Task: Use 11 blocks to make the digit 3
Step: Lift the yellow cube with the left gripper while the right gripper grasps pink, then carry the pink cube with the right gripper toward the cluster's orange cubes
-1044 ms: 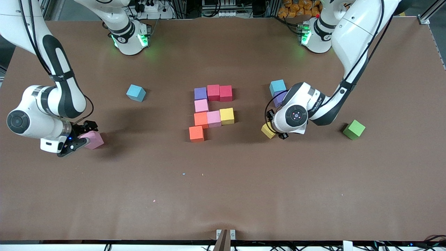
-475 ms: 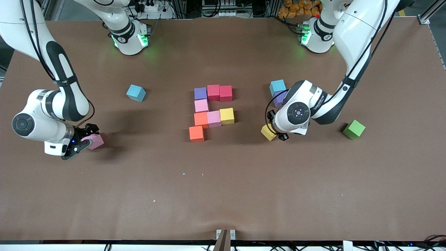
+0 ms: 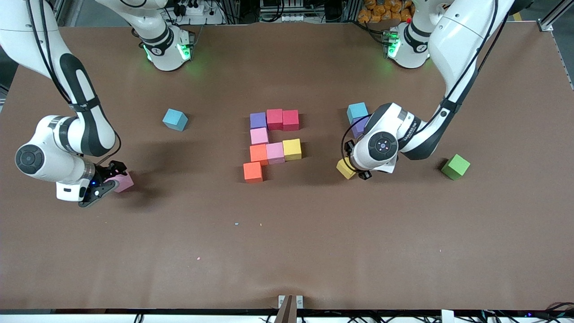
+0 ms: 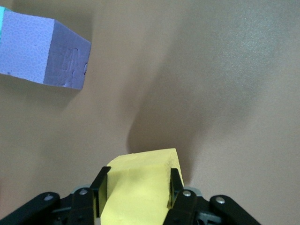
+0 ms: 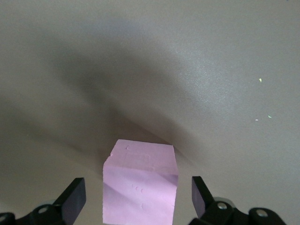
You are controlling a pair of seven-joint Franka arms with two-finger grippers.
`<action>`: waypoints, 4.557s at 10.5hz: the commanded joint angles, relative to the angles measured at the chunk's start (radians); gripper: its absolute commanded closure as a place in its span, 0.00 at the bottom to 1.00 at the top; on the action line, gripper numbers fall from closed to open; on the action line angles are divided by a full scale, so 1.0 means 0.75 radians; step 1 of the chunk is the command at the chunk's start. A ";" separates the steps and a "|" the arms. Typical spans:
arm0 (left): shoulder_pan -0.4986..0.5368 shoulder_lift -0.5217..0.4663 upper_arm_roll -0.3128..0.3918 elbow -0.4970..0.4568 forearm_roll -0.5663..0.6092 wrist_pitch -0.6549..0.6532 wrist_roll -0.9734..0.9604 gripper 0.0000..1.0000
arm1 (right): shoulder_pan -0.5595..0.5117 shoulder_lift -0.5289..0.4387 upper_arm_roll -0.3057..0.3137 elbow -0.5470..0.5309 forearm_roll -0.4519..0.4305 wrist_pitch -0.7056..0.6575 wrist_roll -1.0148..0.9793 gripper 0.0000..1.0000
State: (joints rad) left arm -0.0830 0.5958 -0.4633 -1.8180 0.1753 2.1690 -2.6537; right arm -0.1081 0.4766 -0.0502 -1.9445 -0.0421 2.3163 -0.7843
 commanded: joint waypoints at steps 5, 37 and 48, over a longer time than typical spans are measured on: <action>-0.004 -0.023 -0.002 0.017 0.026 -0.022 0.080 1.00 | -0.026 -0.022 0.010 -0.131 0.001 0.192 -0.052 0.00; -0.024 -0.015 -0.045 0.397 -0.093 -0.270 0.376 1.00 | 0.340 -0.087 0.417 -0.093 0.220 0.151 1.357 1.00; -0.030 -0.015 -0.045 0.397 -0.109 -0.270 0.374 1.00 | 0.682 0.035 0.089 0.054 0.203 0.172 1.355 1.00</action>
State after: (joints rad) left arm -0.1054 0.5847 -0.4954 -1.5340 0.1213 1.9863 -2.3896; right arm 0.3958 0.4908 0.0298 -1.9388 0.1294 2.4523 0.2229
